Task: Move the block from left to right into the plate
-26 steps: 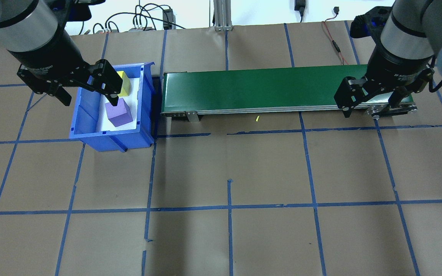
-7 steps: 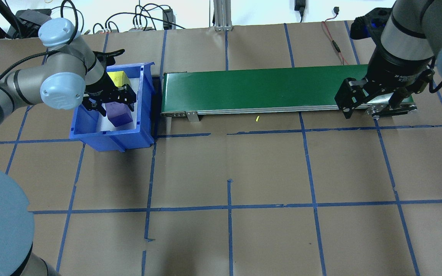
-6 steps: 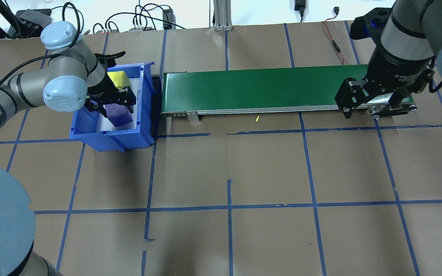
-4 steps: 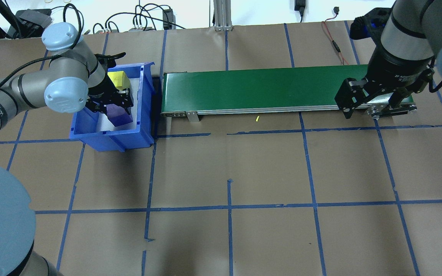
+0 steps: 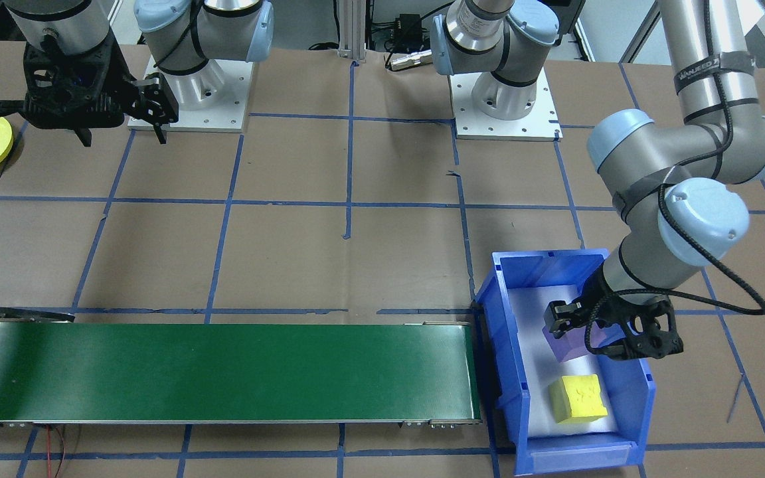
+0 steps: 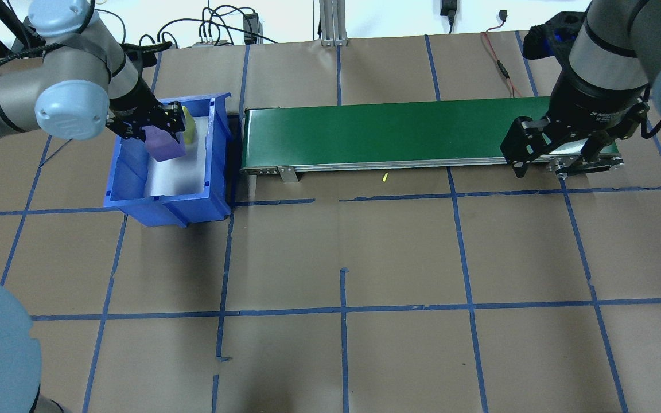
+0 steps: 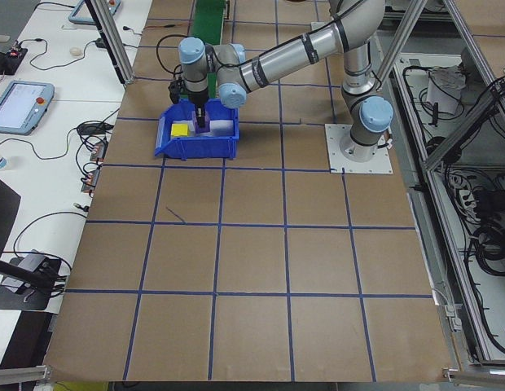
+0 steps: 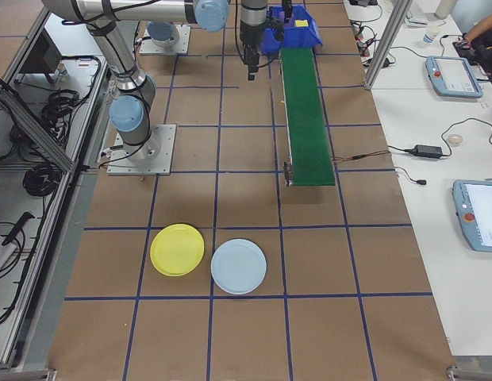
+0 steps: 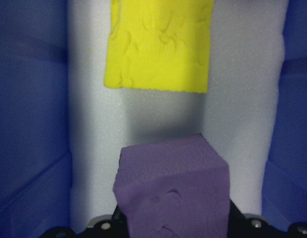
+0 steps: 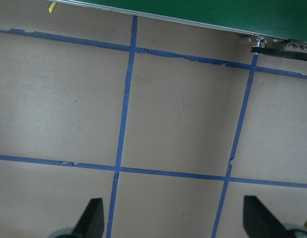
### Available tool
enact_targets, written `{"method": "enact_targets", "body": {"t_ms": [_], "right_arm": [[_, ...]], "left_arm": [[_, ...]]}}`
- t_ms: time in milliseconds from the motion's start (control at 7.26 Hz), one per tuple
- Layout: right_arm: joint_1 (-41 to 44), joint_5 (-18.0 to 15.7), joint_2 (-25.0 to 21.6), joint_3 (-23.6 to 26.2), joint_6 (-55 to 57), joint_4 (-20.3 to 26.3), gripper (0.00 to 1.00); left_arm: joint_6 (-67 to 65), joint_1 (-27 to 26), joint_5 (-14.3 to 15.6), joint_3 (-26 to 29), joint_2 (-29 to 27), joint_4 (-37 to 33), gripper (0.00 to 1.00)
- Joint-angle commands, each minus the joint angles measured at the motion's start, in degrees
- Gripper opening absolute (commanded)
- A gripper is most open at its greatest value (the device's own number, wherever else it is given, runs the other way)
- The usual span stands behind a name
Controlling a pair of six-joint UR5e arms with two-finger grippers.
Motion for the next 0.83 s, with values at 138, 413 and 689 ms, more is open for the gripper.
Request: {"method": "enact_targets", "body": {"t_ms": [138,413,689], "right_arm": [[-0.09,0.07,0.09,0.11,-0.04,0.49,1.0],[-0.09,0.07,0.09,0.11,-0.04,0.4,1.0],[-0.18,-0.02,0.09,0.2,-0.3,0.14,1.0]], "left_arm": [[-0.04,-4.82,-0.59,8.35,1.67,-4.97,0.32],[-0.75,-10.01,-2.33,9.07,0.88,-4.89,0.32],[-0.75,-14.32,-2.34,8.81,-3.4,0.17,0.32]]}}
